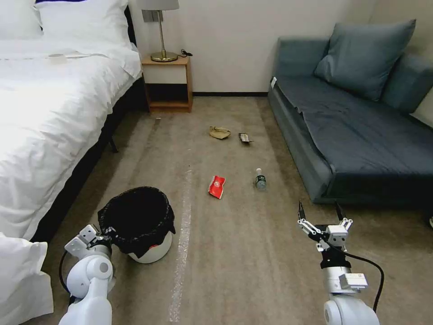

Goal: Pick up the trash bin, then pick up the garbage on the floor and place it into the trash bin.

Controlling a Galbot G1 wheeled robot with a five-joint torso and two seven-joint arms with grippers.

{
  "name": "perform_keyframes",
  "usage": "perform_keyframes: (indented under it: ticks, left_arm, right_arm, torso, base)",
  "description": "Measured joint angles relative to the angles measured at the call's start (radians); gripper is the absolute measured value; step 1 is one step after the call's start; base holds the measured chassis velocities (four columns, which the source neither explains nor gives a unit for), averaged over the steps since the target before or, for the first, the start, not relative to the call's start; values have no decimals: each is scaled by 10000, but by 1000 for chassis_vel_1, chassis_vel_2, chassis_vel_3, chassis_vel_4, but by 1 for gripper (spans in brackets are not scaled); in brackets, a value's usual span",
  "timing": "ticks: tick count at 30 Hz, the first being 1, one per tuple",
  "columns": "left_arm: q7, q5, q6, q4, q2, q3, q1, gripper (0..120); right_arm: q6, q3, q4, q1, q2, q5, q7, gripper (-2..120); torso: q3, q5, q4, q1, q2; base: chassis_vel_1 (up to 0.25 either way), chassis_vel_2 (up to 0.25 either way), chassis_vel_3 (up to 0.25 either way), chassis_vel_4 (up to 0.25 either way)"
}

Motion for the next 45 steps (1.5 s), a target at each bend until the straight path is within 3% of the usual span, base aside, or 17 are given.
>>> perform_keyframes:
  ticks: [8, 17, 19, 25, 27, 33, 38, 45]
  left_arm:
    - [67, 69, -43, -89, -12, 39, 53, 3]
    - [159, 843, -267, -540, -88, 56, 305, 3]
    - [370, 1505, -479, -943, -116, 2, 523, 3]
    - [533, 1925, -482, -1807, -119, 40, 897, 3]
    - [553, 2107, -377, -2596, -119, 158, 1182, 3]
    - [436, 2592, -290, -3806, -191, 391, 1601, 3]
    - [442, 2895, -367, -4365, -233, 358, 1865, 3]
    - [473, 3003, -413, -4507, -209, 294, 2010, 3]
  right_arm:
    - [18, -7, -60, 58, -17, 0, 52, 100]
    - [5, 44, -108, 221, -121, 81, 74, 100]
    - [1, 70, -175, 273, -137, 98, 98, 100]
    - [23, 6, -350, 378, -102, 83, 139, 100]
    - [79, -86, -459, 453, -64, 38, 162, 100]
    - [23, -145, -456, 460, -153, 42, 188, 100]
    - [32, -256, -542, 544, -238, 252, 351, 100]
    - [379, -309, -666, 686, -291, 221, 415, 100]
  torso:
    - [1, -3, 0, 0, 0]
    - [1, -2, -1, 0, 0]
    - [1, 0, 0, 1, 0]
    - [0, -2, 1, 0, 0]
    - [1, 1, 1, 0, 0]
    - [1, 1, 0, 0, 0]
    - [1, 2, 1, 0, 0]
    - [1, 0, 1, 0, 0]
  base:
    - [0, 0, 0, 0]
    - [0, 0, 0, 0]
    - [0, 0, 0, 0]
    - [0, 0, 0, 0]
    - [0, 0, 0, 0]
    - [0, 0, 0, 0]
    - [0, 0, 0, 0]
    - [0, 0, 0, 0]
